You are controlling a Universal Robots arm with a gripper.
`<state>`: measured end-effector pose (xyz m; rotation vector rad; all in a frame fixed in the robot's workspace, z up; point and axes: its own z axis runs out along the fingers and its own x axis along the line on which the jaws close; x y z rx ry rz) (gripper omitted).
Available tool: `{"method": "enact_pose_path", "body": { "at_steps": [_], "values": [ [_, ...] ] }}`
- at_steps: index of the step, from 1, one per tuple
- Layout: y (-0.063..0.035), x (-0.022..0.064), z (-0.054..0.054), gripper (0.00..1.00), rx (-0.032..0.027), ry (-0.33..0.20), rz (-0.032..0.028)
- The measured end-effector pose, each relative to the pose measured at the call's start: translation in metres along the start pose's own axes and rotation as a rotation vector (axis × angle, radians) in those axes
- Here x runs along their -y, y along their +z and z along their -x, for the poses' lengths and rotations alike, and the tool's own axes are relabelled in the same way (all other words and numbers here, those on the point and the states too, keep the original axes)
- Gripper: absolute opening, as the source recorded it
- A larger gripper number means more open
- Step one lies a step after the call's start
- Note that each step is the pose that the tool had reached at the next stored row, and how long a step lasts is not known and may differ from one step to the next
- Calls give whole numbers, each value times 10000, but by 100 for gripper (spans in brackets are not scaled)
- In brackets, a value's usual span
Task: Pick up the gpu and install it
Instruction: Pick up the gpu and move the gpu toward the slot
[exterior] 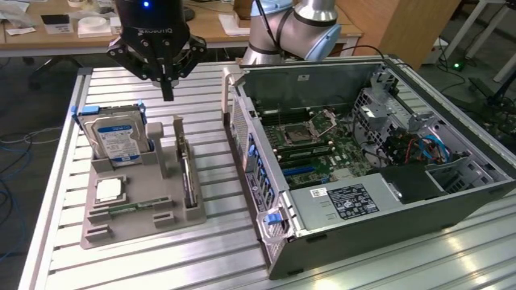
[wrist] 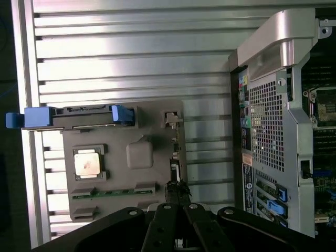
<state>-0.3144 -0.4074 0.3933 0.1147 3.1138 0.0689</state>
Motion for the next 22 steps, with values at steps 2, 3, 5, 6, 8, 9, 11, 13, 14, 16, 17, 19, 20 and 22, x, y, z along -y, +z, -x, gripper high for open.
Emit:
{"method": "enact_pose_path", "body": {
  "at_steps": [2, 3, 5, 6, 8, 9, 11, 13, 14, 16, 17, 19, 20, 22],
  "values": [
    [0, 0, 0, 11, 0, 0, 0],
    [0, 0, 0, 11, 0, 0, 0],
    [0, 0, 0, 11, 0, 0, 0],
    [0, 0, 0, 11, 0, 0, 0],
    [0, 0, 0, 11, 0, 0, 0],
    [0, 0, 0, 11, 0, 0, 0],
    [0, 0, 0, 17, 0, 0, 0],
    [0, 0, 0, 29, 0, 0, 0],
    [0, 0, 0, 29, 0, 0, 0],
    [0, 1, -3, 41, 0, 1, 0],
    [0, 1, -3, 41, 0, 0, 0],
    [0, 0, -5, 47, 1, -1, 0],
    [1, 0, -5, 53, 1, -1, 0],
    [15, 0, -5, 58, -4, -93, -6]
  ]
}}
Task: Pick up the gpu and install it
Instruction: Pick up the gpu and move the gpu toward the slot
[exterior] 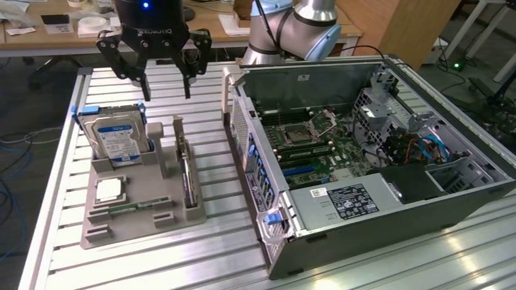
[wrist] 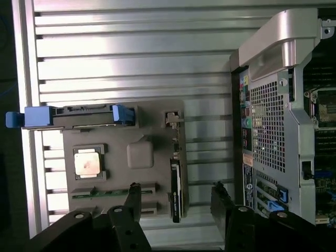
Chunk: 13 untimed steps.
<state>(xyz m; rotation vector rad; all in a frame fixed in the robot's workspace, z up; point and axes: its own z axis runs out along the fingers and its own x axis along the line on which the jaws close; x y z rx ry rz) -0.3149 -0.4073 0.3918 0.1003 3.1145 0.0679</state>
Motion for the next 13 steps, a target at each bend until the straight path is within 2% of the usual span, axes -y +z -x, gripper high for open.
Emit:
{"method": "enact_pose_path", "body": {
  "at_steps": [1, 4, 9, 13],
  "values": [
    [9, 0, -1, 65, -5, -148, 4],
    [30, 21, 0, 65, -18, -382, 8],
    [100, 114, 5, 65, -16, -435, 13],
    [171, 128, 3, 65, -19, -455, 11]
  ]
}}
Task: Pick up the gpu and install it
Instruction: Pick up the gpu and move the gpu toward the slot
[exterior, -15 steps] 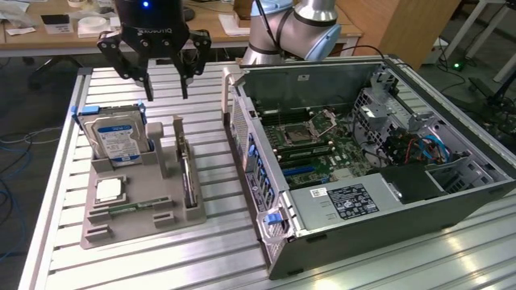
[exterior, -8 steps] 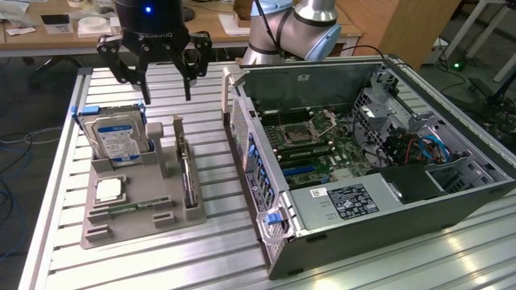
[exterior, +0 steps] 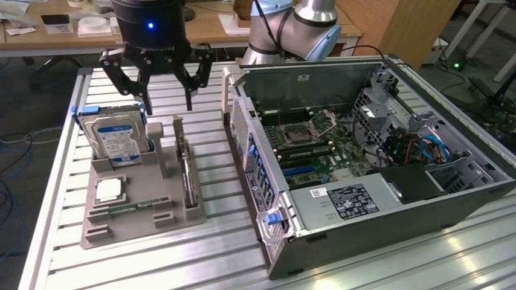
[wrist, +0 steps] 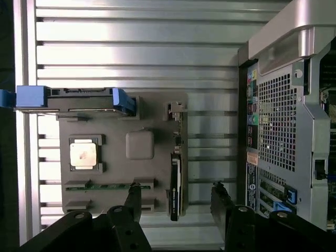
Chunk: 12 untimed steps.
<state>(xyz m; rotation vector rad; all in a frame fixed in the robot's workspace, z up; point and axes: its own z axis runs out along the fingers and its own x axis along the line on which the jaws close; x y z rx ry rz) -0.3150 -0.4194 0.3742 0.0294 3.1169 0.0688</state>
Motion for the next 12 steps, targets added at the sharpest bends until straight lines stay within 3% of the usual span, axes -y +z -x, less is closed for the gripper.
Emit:
{"method": "enact_pose_path", "body": {
  "at_steps": [7, 12],
  "values": [
    [107, 8, -1, 65, 9, -125, 0],
    [172, 96, -2, 65, 8, -151, 1]
  ]
}}
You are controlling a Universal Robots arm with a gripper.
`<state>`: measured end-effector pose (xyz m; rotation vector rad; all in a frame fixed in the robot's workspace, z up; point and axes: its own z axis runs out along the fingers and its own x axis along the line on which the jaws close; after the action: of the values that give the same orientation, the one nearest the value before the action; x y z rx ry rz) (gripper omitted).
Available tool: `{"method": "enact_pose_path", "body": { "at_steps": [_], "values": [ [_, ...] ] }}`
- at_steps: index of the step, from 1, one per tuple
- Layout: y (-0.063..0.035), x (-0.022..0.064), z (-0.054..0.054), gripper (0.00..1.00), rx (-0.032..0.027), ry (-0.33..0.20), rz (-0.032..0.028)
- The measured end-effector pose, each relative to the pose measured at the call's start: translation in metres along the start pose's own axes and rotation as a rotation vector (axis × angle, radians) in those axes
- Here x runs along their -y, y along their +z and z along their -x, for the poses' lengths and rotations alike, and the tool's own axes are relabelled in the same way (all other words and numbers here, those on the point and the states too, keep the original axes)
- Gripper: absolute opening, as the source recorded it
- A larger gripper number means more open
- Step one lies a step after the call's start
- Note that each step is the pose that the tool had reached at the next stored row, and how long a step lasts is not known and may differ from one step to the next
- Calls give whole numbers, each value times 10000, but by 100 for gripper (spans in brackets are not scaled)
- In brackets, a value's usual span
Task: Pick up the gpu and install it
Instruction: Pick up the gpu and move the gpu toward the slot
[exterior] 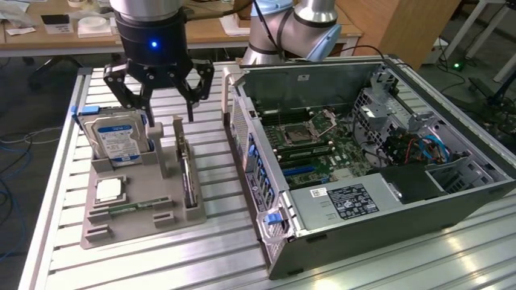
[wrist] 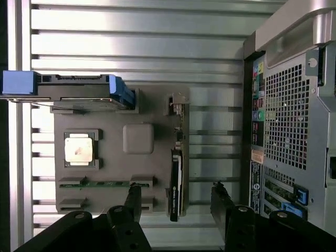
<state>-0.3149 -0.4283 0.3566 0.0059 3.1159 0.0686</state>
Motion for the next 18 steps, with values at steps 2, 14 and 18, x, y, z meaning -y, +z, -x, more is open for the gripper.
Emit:
{"method": "enact_pose_path", "body": {
  "at_steps": [2, 14, 18],
  "values": [
    [34, 28, 0, 65, 2, -8, 2],
    [248, 81, -6, 65, -3, -53, 0],
    [320, 110, -8, 65, -2, -73, 2]
  ]
}}
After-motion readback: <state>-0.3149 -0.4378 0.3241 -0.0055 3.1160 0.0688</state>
